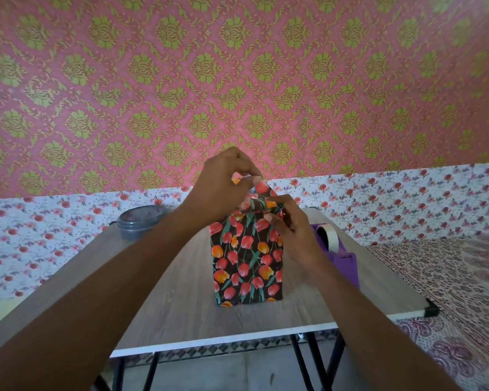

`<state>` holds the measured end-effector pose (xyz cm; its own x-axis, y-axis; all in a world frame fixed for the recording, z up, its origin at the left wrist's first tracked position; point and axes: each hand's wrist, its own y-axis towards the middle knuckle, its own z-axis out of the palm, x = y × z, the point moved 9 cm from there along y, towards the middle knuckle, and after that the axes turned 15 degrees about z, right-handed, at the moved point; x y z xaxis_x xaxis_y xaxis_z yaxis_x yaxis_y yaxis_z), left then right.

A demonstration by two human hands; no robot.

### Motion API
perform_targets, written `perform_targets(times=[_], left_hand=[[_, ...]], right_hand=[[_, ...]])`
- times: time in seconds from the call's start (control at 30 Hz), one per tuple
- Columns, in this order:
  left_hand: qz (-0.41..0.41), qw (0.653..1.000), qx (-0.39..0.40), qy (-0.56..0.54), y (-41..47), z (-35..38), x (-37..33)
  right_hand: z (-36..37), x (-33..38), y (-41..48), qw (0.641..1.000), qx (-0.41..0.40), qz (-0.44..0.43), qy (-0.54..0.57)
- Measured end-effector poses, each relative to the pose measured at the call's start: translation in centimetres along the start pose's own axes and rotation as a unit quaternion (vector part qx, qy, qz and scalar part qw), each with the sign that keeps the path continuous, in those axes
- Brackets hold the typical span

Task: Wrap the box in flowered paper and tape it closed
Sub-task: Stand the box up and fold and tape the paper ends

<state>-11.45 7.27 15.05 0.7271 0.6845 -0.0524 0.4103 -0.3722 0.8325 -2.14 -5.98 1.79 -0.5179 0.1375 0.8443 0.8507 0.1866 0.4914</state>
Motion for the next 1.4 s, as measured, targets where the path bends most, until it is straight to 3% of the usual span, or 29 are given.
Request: perform_targets(times=[0.1, 0.2, 0.33, 0.47, 0.73, 0.97, 1.23, 1.3, 1.4], left_hand=[[-0.058, 0.992, 0.082, -0.07, 1.9, 2.1, 1.9], [-0.057, 0.989, 0.128, -0.039, 3.2, 3.8, 3.3], [-0.18, 0.962, 0.18, -0.096, 2.6, 6.6, 6.2], [-0.169, 0.957, 0.232, -0.03, 2.3, 8.1, 7.5], [-0.154, 0.972, 0.16, -0.075, 3.1, 7.9, 8.5], [-0.355, 0.915, 0.035, -0.189, 2.4, 7.8, 11.8], [-0.299, 0.894, -0.056, -0.328, 1.3, 6.8, 13.2], [-0.29, 0.905, -0.049, -0.308, 1.7, 6.4, 13.3], [-0.281, 0.929, 0.067, -0.232, 2.3, 6.4, 12.2]], right_hand=[[0.0, 0.6, -0.4, 1.0, -0.007, -0.017, -0.02], [-0.1, 1.1, -1.0, 0.998, -0.024, -0.038, -0.034], [-0.1, 0.5, -1.3, 0.999, -0.034, -0.021, -0.028], [-0.1, 0.2, -1.3, 1.0, -0.028, -0.005, -0.013], [-0.1, -0.1, -1.5, 1.0, -0.023, -0.008, -0.004], [-0.1, -0.2, -1.3, 1.0, -0.021, -0.009, 0.005], [-0.1, -0.1, -1.2, 0.999, -0.018, -0.023, 0.018], [-0.1, -0.1, -1.1, 0.999, -0.019, -0.026, 0.012], [-0.3, 0.1, -1.0, 0.999, -0.02, -0.031, 0.012]])
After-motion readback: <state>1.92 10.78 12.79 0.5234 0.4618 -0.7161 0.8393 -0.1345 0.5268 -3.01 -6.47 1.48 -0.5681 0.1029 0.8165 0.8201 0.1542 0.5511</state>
